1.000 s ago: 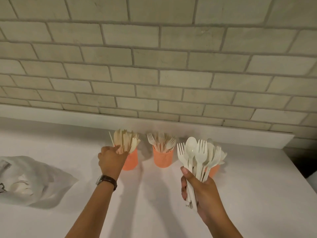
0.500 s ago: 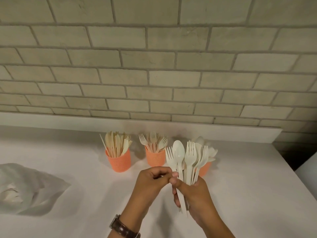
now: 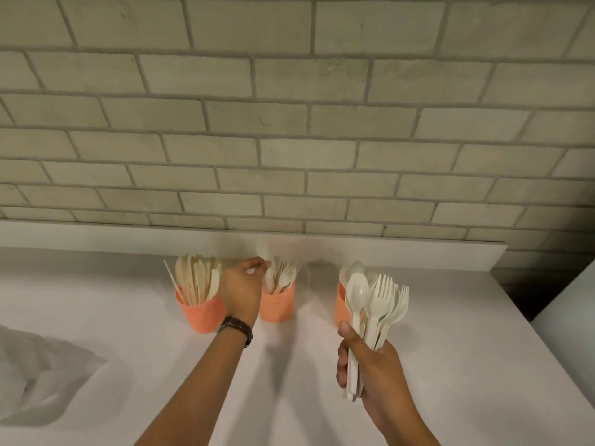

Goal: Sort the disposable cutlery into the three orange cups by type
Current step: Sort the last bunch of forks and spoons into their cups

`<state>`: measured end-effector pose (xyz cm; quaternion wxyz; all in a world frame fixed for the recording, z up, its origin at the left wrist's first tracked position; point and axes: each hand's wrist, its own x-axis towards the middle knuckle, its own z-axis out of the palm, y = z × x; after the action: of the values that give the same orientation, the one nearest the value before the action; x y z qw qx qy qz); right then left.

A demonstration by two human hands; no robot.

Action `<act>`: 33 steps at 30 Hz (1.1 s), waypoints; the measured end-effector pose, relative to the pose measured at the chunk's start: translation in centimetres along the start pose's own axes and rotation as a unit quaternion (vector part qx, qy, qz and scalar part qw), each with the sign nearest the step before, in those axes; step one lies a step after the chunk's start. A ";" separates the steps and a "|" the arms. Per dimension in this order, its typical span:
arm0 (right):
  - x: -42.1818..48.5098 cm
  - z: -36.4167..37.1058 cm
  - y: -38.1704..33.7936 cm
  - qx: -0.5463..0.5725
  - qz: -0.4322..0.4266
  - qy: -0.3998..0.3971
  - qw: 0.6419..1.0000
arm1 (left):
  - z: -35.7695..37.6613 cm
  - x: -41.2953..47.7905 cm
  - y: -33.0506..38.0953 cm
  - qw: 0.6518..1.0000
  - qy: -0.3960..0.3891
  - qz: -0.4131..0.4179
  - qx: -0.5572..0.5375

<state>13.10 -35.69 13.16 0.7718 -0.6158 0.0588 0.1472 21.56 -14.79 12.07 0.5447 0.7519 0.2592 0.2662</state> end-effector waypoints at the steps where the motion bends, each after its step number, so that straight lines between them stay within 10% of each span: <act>1: 0.0 -0.1 -0.1 0.004 -0.001 -0.008 1.000 | 0.6 0.0 -1.1 0.999 -0.025 -0.011 0.024; 9: 0.0 -1.1 -1.1 0.007 -0.009 -0.089 0.996 | -0.1 -4.2 -0.6 0.999 -0.035 0.008 0.020; 18: -1.2 -0.1 -1.0 0.011 -0.010 -0.187 0.982 | -3.0 -13.7 5.3 0.937 -0.316 -0.073 -0.127; 33: -1.9 -6.8 -1.1 -0.005 0.022 0.017 1.000 | 4.1 -6.5 5.9 0.973 -0.159 0.011 -0.167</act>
<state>12.26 -42.77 13.15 0.7638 -0.6210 0.0849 0.1541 20.26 -23.63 15.86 0.6938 0.6857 0.1133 0.1888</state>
